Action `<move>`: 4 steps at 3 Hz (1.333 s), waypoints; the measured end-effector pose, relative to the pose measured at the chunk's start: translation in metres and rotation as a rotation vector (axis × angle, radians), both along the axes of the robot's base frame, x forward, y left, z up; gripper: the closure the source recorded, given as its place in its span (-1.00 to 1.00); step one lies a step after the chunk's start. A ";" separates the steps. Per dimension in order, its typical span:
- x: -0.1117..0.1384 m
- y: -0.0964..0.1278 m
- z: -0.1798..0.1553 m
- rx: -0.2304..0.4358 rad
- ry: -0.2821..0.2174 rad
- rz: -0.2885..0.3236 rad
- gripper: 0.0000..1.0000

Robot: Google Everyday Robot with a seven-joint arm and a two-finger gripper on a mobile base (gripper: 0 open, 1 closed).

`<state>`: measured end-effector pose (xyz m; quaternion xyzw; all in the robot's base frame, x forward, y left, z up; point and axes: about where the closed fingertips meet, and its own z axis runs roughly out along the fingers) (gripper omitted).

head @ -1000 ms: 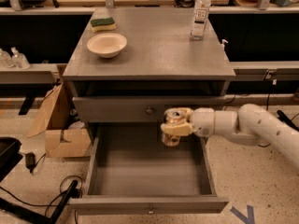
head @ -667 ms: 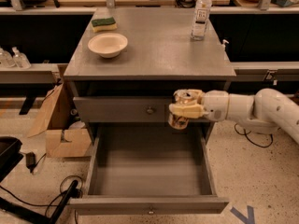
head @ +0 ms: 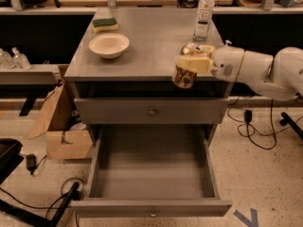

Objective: Pick orange can from middle drawer and place on counter

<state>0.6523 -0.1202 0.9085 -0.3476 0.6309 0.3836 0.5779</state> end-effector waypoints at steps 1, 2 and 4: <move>0.035 0.017 0.048 0.004 -0.034 -0.087 1.00; 0.076 0.044 0.063 -0.031 -0.081 -0.155 1.00; 0.143 0.081 0.039 -0.209 -0.213 -0.284 1.00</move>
Offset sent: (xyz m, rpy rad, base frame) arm 0.1293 0.0752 0.0796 -0.0832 -0.1455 -0.2458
